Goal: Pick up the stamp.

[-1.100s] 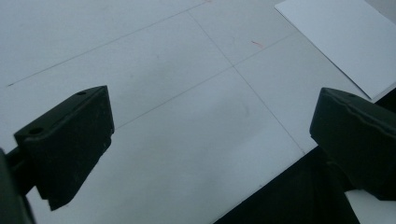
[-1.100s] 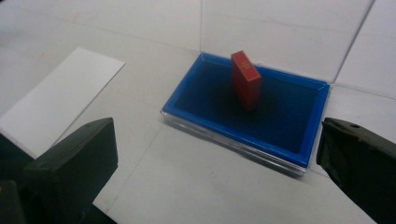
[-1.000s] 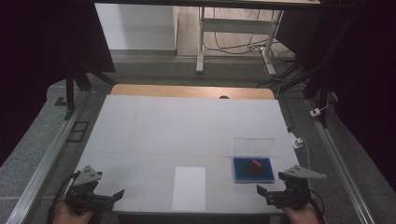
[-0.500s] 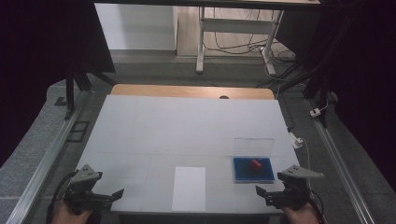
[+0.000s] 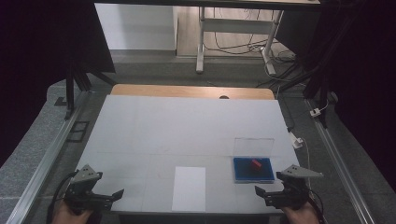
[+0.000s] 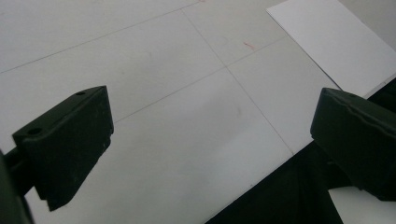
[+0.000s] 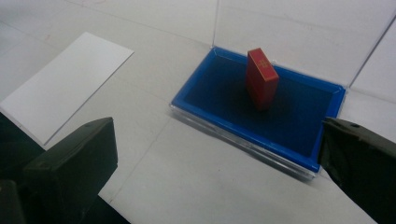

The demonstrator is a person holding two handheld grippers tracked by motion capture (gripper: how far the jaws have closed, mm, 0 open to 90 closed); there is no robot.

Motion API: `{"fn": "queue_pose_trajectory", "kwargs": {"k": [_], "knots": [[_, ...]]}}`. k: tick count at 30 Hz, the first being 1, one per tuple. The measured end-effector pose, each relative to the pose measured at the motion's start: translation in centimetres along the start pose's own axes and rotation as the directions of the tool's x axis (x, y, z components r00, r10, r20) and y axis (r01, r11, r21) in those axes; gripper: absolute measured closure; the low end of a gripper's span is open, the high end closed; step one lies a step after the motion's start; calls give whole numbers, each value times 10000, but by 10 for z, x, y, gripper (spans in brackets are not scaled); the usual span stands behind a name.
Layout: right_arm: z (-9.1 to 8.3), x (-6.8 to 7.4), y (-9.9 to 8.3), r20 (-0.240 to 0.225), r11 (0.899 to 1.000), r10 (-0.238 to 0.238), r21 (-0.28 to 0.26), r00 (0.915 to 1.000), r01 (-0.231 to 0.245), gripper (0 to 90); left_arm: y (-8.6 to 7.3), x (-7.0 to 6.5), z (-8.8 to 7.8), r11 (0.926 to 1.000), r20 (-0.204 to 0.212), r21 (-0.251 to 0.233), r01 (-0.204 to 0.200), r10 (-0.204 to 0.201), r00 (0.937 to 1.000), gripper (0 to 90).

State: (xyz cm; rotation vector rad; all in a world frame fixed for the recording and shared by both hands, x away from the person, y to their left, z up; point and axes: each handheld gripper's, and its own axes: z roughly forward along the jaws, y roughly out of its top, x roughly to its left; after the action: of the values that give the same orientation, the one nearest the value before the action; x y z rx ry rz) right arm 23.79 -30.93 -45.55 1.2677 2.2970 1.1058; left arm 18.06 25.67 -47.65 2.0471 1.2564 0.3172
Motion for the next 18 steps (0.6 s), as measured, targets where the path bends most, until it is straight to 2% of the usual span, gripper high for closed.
{"fn": "queue_pose_trajectory", "kwargs": {"k": [5, 15, 18], "knots": [[1, 1, 5, -63, 9996, -274, -122, 9996, 274, 0, 0, 0, 0, 10000, -6, 23, 12, -12, 10000, 0], [9, 0, 10, -183, 9978, -631, 215, 9978, 635, 0, 0, 1, 1, 9999, -19, 73, 130, -129, 9999, 0], [12, -2, 11, -232, 9969, -781, 49, 9967, 782, 0, 0, 1, 1, 9999, -13, 63, 152, -152, 9999, 0]]}}
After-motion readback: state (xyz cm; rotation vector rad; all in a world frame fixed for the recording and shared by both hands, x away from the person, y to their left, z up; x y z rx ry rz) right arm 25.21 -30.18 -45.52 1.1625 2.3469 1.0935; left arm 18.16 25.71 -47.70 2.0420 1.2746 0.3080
